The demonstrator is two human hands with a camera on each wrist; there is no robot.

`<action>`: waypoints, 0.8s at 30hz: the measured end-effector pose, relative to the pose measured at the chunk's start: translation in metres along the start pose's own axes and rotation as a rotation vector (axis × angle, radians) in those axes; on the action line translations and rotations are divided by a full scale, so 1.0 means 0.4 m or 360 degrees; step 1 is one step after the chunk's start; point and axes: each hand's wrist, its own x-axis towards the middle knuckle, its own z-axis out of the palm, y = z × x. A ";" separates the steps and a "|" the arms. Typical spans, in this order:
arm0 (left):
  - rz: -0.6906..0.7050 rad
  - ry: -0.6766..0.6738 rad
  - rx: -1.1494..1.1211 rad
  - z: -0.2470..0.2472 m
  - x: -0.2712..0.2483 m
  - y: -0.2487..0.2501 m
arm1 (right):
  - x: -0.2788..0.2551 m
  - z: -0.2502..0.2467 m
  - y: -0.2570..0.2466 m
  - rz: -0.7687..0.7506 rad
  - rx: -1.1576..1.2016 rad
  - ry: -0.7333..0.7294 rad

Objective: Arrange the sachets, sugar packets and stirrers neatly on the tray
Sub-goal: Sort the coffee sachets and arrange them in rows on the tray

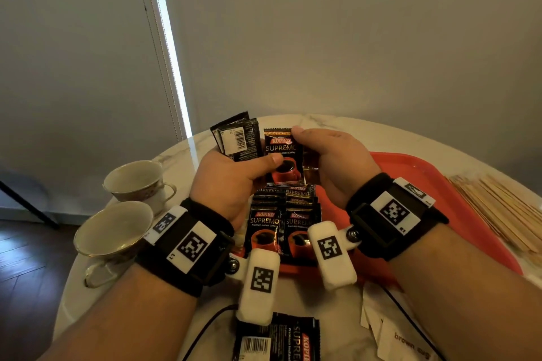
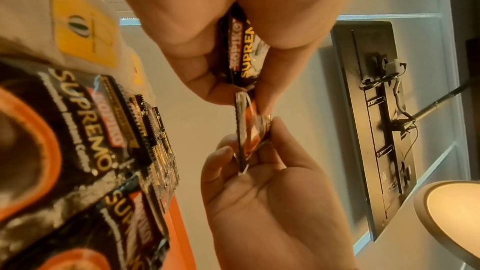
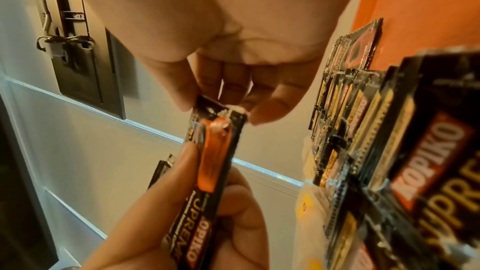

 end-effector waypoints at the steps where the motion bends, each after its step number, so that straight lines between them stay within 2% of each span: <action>1: -0.0021 0.0011 -0.0016 0.002 -0.001 -0.001 | 0.000 0.002 0.001 0.0009 0.0017 0.0032; 3: -0.0066 0.0044 -0.0070 0.000 0.000 -0.002 | 0.003 -0.001 0.004 0.0020 -0.0016 0.0045; 6: -0.0068 0.0090 -0.0093 -0.004 0.005 -0.002 | 0.000 -0.006 -0.003 -0.0025 -0.0235 -0.0113; 8: -0.0056 0.0119 -0.0071 -0.003 0.005 -0.003 | 0.006 -0.019 -0.011 -0.0038 -0.0264 -0.0124; 10: -0.0078 0.0158 -0.0072 0.001 0.004 -0.002 | 0.021 -0.043 -0.024 -0.0056 -0.0165 0.0049; 12: -0.0125 0.0217 -0.0137 0.002 0.004 0.002 | 0.046 -0.087 -0.030 -0.0033 -0.0076 0.0349; 15: -0.0191 0.0295 -0.0272 -0.001 0.009 0.011 | 0.090 -0.179 -0.013 0.0195 -0.0054 0.0701; 19: -0.0227 0.0334 -0.0392 0.002 0.007 0.017 | 0.135 -0.245 0.028 0.0515 -0.0462 0.0824; 24: -0.0222 0.0331 -0.0424 0.001 0.003 0.021 | 0.161 -0.244 0.037 0.0603 -0.0720 0.0776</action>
